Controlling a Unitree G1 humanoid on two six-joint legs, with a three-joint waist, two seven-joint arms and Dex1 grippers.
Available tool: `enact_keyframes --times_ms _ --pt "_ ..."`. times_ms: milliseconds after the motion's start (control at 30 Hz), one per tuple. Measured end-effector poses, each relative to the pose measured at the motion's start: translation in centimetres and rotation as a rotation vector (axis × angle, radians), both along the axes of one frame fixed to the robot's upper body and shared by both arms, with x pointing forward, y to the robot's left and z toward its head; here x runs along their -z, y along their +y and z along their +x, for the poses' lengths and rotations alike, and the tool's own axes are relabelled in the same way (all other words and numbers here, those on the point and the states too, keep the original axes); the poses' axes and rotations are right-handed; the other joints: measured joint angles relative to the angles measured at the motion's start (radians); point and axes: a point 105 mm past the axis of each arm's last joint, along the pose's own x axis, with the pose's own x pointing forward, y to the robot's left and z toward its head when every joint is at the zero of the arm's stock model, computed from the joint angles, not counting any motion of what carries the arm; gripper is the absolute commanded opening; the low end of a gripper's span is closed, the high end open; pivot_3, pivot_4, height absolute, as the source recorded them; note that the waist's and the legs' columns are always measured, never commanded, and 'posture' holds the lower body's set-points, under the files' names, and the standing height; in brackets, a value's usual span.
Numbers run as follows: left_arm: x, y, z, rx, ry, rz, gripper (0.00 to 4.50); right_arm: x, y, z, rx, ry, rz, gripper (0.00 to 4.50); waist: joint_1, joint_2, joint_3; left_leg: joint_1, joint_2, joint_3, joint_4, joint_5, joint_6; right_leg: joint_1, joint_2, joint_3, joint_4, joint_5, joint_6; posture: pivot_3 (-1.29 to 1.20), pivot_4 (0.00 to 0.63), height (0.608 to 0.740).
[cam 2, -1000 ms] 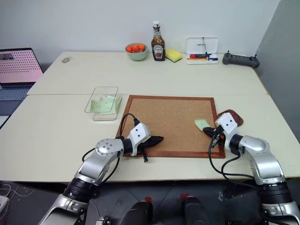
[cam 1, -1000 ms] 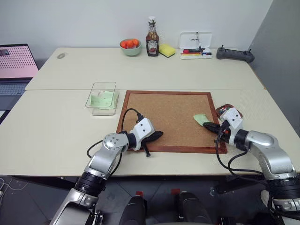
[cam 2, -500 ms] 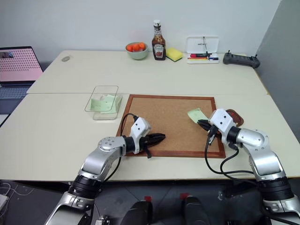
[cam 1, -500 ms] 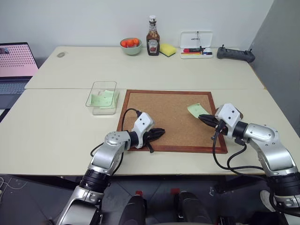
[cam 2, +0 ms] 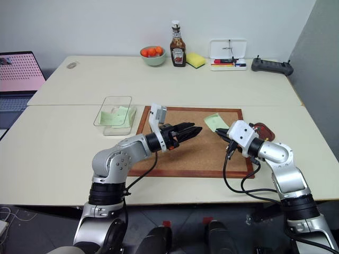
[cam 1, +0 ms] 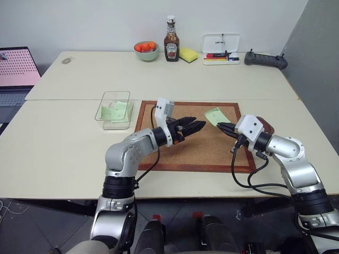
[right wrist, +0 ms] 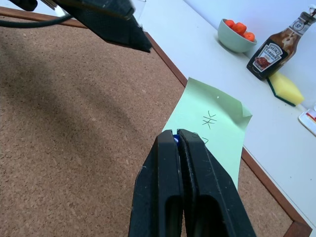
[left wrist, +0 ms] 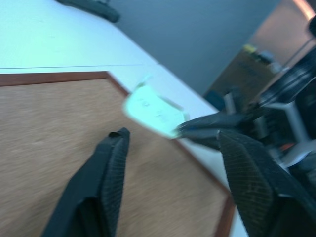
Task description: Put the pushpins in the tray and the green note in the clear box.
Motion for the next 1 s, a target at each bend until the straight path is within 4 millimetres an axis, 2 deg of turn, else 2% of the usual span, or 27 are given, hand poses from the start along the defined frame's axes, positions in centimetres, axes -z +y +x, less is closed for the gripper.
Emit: enact_keyframes --times_ms 67,267,533,633,800,1000 --pt "0.3 -0.3 0.5 -0.009 0.045 -0.022 4.12 -0.1 0.1 0.1 0.0 -0.006 -0.005 0.0 0.0 0.0 0.0 0.0 0.0 0.0 0.0 0.0 0.0 0.0 0.0 0.0 0.0 0.0 0.0 0.0 0.15 0.74" --pt "1.2 -1.4 1.2 -0.004 0.123 -0.047 4.12 -0.3 0.3 0.0 -0.007 -0.012 -0.001 0.0 0.0 0.0 0.0 0.0 0.0 0.0 0.0 0.0 0.0 0.0 0.0 0.0 0.0 0.0 0.0 0.0 0.15 0.74" --pt "1.1 -2.8 3.0 -0.034 0.216 -0.155 4.12 -0.6 1.0 -0.3 -0.029 -0.026 -0.005 0.0 0.0 0.0 0.0 0.0 0.0 0.0 0.0 0.0 0.0 0.0 0.0 0.0 0.0 0.0 0.0 0.0 0.15 0.74" --pt "1.2 -3.1 3.4 -0.036 0.245 -0.19 3.72 -0.8 1.1 -0.4 -0.031 -0.028 -0.004 0.0 0.0 0.0 0.0 0.0 0.0 0.0 0.0 0.0 0.0 0.0 0.0 0.0 0.0 0.0 0.0 0.0 0.15 0.74" --pt "1.0 -3.5 3.7 -0.027 0.26 -0.217 2.62 -1.2 1.4 -0.6 -0.035 -0.038 -0.001 0.0 0.0 0.0 0.0 0.0 -0.001 0.0 0.0 0.0 0.0 0.0 0.0 0.0 0.0 0.0 0.0 0.0 0.15 0.74" --pt "1.1 -3.8 3.6 -0.012 0.269 -0.227 1.58 -1.2 1.4 -0.6 -0.032 -0.035 0.004 0.0 0.0 0.0 0.0 0.0 -0.001 0.0 0.0 0.0 0.0 0.0 0.0 0.0 0.0 0.0 0.0 0.0 0.15 0.74"
